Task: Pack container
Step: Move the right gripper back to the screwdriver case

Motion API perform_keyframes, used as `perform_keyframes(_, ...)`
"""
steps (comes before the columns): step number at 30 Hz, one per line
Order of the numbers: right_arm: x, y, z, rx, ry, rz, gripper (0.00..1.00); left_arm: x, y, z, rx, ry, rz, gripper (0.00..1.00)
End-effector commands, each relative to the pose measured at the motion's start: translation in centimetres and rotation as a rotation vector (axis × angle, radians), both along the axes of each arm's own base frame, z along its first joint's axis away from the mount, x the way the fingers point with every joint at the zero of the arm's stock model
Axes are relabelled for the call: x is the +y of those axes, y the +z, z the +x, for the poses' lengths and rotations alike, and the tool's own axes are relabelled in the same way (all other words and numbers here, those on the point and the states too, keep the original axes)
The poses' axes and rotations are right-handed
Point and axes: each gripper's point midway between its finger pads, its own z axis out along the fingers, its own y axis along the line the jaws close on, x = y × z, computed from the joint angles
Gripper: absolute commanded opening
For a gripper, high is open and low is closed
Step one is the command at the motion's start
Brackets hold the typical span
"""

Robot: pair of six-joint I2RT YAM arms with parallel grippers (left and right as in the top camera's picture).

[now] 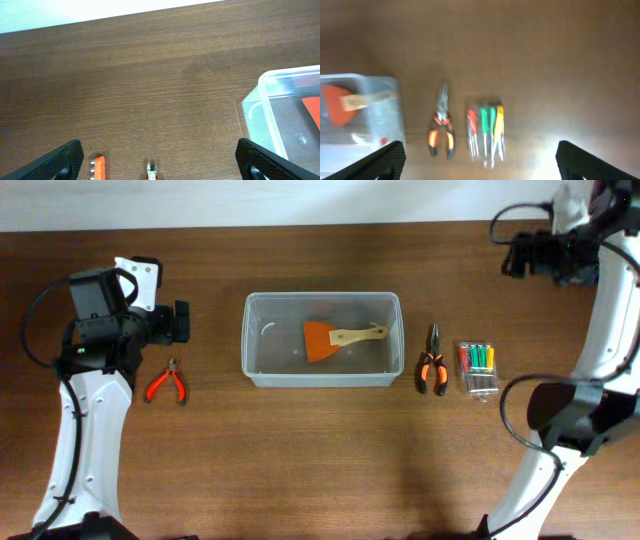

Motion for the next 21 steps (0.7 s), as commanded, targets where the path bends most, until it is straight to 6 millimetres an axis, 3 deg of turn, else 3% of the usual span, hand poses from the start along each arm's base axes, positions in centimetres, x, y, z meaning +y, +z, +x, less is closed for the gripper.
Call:
perform_keyframes(1,-1.0,-5.2,-1.1,0.172,-0.079,-0.021,0.99,0.0,0.5,0.4,-0.012,-0.013,0.000,0.99)
perform_keyframes(3,-1.3,-7.4,-1.6,0.233,-0.073,-0.050,0.99,0.0,0.5,0.4,-0.012,-0.013,0.000,0.99)
perform_keyframes(10,0.7,-13.5,-4.3,0.398,0.071,-0.049,0.99,0.0,0.5,0.4,-0.012,-0.013,0.000,0.99)
perform_keyframes(16,1.6,-16.8,-5.2,0.440,0.116,-0.049,0.99,0.0,0.5,0.4,-0.012,-0.013,0.000,0.99)
perform_keyframes(21,1.9,-18.6,-4.9,0.419,0.138,-0.058,0.99,0.0,0.5,0.4,-0.012,-0.013,0.000,0.99)
